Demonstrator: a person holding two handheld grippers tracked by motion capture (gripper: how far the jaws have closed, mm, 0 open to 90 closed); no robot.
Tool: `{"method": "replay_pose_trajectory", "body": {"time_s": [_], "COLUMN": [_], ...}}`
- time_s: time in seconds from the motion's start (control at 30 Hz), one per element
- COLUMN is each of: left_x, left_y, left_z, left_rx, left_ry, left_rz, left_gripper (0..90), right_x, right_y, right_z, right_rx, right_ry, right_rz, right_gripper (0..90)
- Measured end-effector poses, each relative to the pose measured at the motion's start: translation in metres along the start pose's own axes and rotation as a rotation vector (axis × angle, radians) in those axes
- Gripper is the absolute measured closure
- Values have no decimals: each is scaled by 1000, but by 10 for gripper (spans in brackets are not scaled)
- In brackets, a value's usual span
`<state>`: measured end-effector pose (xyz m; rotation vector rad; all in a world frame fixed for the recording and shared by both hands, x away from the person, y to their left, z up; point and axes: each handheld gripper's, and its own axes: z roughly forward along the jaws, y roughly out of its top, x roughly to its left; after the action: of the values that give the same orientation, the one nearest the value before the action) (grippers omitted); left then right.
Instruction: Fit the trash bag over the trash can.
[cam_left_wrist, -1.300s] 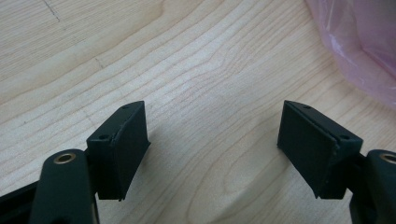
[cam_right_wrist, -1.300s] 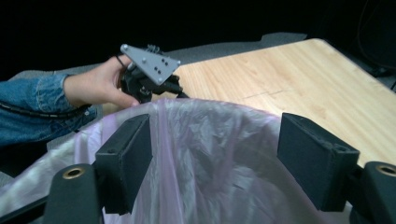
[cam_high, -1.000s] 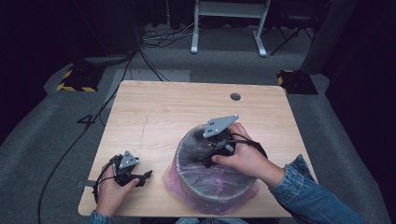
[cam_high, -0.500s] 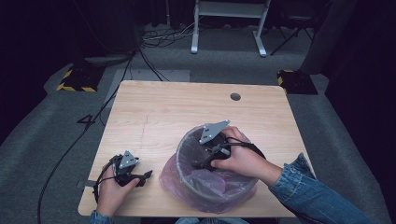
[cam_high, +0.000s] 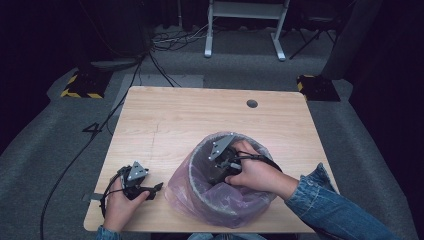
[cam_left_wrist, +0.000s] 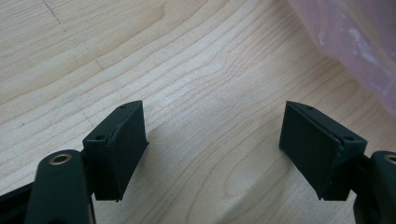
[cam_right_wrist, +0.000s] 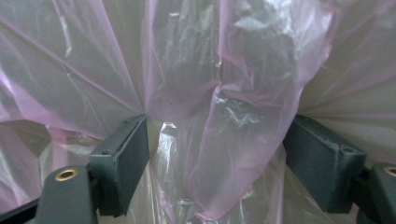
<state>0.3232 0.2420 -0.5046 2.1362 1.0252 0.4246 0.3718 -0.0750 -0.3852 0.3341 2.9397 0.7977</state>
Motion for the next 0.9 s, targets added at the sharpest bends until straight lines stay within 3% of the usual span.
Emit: {"method": "replay_pose_trajectory", "body": {"time_s": [0.13,0.37,0.53,0.77,0.9], "left_x": [0,0,0,0,0], "left_y": [0,0,0,0,0], "left_z": [0,0,0,0,0], "left_rx": [0,0,0,0,-1], "left_ry": [0,0,0,0,1], "left_rz": [0,1,0,0,2], "left_gripper": [227,227,226,226,226], "right_x": [2,4,4,8,12], "right_y": [-1,-3,3,16,21], "right_z": [6,10,-8,-55,-80], "right_rx": [61,75,-15,-153,-189], "right_ry": [12,33,45,27,12], "right_rz": [8,5,10,-3,-29], "right_gripper": [233,235,253,269,318]}}
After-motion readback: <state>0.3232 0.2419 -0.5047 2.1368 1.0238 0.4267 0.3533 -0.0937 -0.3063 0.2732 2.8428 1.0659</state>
